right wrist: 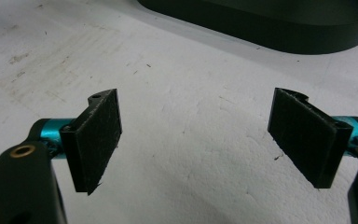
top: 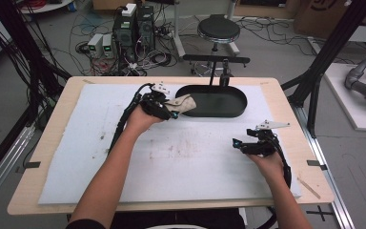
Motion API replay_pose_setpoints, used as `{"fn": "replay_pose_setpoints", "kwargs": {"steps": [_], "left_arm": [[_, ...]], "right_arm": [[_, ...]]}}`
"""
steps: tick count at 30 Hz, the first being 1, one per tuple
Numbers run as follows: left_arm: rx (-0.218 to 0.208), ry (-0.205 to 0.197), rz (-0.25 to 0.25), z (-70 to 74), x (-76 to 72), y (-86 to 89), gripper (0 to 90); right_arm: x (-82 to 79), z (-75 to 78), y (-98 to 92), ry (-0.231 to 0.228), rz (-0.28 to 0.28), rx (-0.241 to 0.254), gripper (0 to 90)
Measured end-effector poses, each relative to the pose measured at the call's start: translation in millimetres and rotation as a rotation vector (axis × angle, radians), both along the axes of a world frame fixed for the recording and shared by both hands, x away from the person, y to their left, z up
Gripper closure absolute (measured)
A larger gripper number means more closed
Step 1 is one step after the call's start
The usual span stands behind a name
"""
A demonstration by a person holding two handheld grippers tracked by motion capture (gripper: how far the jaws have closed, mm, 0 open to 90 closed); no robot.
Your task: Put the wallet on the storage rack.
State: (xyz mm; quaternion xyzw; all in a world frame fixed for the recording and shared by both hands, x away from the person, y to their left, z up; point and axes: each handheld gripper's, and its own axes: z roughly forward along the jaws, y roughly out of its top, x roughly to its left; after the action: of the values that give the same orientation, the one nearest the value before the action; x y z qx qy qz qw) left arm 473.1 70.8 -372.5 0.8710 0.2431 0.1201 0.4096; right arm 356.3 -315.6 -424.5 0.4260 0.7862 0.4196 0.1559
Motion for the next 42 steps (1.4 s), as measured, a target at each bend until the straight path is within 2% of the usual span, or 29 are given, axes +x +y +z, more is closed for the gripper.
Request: {"fn": "replay_pose_setpoints", "kwargs": {"steps": [7, 9, 11, 15, 18, 20, 23, 26, 28, 33, 36, 39, 42], "left_arm": [[0.006, -0.014, -0.044, -0.5, 20.2, -25.0, 35.8], [0.007, -0.001, -0.052, -1.8, 26.6, -30.8, 35.9], [0.033, -0.005, -0.065, -2.7, 31.9, -37.4, 35.9], [0.045, -0.007, -0.085, -3.8, 42.4, -47.8, 35.9], [0.067, -0.025, -0.095, -3.9, 50.8, -55.0, 35.9], [0.043, -0.028, -0.104, -5.1, 56.7, -58.9, 35.9], [0.061, -0.039, -0.118, -7.7, 63.8, -66.9, 35.8], [0.055, -0.042, -0.12, -13.3, 69.7, -75.7, 35.8], [0.042, -0.034, -0.117, -19.2, 73.1, -80.3, 35.8], [0.04, -0.014, -0.092, -35.7, 84.3, -89.4, 35.9], [0.086, -0.009, -0.099, -40.1, 90.5, -96.1, 35.8], [0.086, -0.012, -0.087, -42.3, 95.4, -97.8, 35.8], [0.111, -0.011, -0.07, -46.7, 100.1, -96.4, 35.5]], "right_arm": [[-0.2, 0.4, -0.8, -0.003, 0.0, 0.003, 17.7], [-0.3, 0.5, -0.9, -0.001, -0.002, 0.004, 17.7], [-0.3, 0.6, -1.3, 0.001, 0.0, 0.007, 17.7], [-0.5, 0.6, -2.6, -0.001, 0.0, 0.009, 17.7], [-1.1, 1.0, -3.3, 0.0, -0.003, 0.01, 17.7], [-1.4, 1.2, -4.0, 0.001, -0.004, 0.008, 17.8], [-1.7, 1.3, -4.8, 0.0, -0.002, 0.006, 17.7], [-1.5, 1.1, -4.8, 0.003, -0.003, 0.01, 17.7], [-0.9, 0.6, -4.4, 0.002, -0.001, 0.012, 17.7], [-0.5, 0.2, -4.4, 0.005, 0.002, 0.013, 17.8], [-0.2, 0.2, -4.6, 0.005, -0.001, 0.017, 17.8], [0.2, 0.0, -4.7, 0.005, 0.002, 0.018, 17.7], [1.4, -0.7, -5.1, 0.003, 0.004, 0.019, 17.7]]}}
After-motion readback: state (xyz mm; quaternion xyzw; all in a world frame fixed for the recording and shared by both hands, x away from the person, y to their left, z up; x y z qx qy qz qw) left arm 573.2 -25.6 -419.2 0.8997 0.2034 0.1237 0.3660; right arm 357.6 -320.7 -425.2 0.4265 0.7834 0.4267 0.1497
